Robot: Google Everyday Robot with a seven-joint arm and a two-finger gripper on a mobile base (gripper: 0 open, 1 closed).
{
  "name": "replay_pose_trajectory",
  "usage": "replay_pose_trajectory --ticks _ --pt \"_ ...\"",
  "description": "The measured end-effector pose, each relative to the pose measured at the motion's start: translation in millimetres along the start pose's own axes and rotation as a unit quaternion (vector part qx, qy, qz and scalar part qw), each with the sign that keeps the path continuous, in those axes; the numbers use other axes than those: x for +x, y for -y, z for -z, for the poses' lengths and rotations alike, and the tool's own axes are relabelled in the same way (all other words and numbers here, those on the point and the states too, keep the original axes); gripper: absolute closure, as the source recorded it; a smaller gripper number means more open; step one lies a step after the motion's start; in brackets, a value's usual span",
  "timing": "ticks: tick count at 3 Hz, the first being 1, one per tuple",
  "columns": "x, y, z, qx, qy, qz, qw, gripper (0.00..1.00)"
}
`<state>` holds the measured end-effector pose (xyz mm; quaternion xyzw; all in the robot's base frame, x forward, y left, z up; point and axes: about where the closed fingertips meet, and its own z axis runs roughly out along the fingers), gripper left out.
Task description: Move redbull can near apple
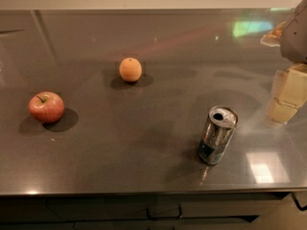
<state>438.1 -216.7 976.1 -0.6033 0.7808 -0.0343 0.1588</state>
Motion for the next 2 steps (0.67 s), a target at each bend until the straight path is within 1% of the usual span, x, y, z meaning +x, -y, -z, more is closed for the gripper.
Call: replay_pose_trajectory --ticks 2 --pt "-1.4 -2.1 -1.8 -0.003 0.004 0.002 1.0 0.0"
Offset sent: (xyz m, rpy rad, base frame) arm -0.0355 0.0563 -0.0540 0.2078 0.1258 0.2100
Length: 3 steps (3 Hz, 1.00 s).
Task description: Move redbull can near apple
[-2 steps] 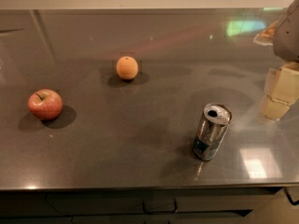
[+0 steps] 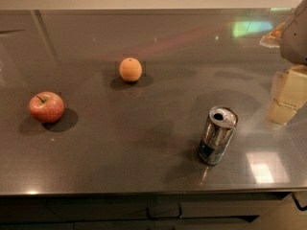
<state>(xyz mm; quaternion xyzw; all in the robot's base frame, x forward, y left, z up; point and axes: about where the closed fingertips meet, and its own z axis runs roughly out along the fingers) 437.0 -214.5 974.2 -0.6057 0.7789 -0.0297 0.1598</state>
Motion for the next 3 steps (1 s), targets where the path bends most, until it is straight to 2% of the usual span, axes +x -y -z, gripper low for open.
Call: replay_pose_trajectory --ticks 1,2,3 --pt "-16.7 -23.5 -19.3 -0.037 0.043 0.026 0.998 0.0" --pt "-30.8 -46.4 -36.4 -0.072 0.083 0.048 0.9928 0.0" --pt "-40.3 -61.2 -44.0 -0.095 0.111 0.062 0.9873 0.0"
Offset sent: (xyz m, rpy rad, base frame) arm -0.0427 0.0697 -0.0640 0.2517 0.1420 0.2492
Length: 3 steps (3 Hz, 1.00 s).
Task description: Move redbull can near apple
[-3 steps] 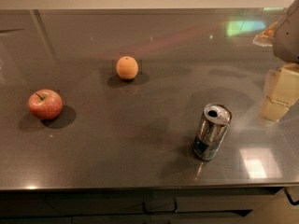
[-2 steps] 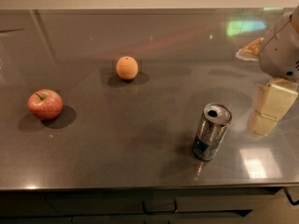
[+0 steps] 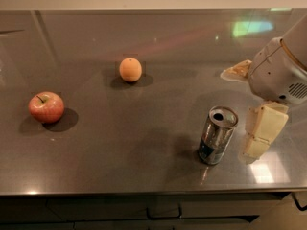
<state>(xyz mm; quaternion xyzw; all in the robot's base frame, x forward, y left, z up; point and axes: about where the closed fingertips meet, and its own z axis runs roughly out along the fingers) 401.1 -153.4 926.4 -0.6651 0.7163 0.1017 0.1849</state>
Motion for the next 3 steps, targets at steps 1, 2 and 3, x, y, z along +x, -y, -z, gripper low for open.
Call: replay_pose_trajectory --ticks 1,2,3 --pt "-6.5 -8.1 -7.3 -0.022 0.021 0.009 0.9995 0.0" --pt "-11.0 -12.3 -14.8 -0.036 0.033 0.013 0.9987 0.16" --pt "-14.8 -12.6 -18.6 -0.042 0.039 0.019 0.9982 0.39"
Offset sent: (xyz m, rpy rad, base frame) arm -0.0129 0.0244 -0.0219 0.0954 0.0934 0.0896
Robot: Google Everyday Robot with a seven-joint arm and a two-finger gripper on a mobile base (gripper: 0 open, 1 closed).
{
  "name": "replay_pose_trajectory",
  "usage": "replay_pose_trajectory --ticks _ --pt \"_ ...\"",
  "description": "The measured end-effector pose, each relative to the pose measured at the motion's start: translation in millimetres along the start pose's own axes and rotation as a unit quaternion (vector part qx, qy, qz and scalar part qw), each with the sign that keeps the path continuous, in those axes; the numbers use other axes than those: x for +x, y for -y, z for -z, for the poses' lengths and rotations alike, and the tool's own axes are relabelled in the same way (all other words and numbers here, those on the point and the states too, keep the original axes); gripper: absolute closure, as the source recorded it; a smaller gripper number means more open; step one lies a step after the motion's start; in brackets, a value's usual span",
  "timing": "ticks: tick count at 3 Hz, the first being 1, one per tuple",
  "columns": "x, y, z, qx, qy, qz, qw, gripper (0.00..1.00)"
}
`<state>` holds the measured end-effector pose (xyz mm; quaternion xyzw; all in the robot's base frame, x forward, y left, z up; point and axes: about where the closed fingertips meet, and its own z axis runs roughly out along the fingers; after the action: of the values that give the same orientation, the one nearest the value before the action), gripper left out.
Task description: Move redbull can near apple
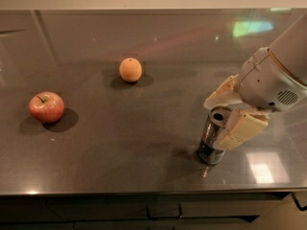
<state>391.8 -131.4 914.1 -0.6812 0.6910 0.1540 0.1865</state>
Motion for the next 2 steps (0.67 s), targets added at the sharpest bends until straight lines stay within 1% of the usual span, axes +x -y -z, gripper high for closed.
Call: replay_pose_trajectory --ticks 1,2 --pt "-4.5 1.6 -1.6 -0.003 0.0 0.001 1.0 0.62" --pt "-26.3 9.7 5.2 0.011 -0.001 0.0 0.9999 0.86"
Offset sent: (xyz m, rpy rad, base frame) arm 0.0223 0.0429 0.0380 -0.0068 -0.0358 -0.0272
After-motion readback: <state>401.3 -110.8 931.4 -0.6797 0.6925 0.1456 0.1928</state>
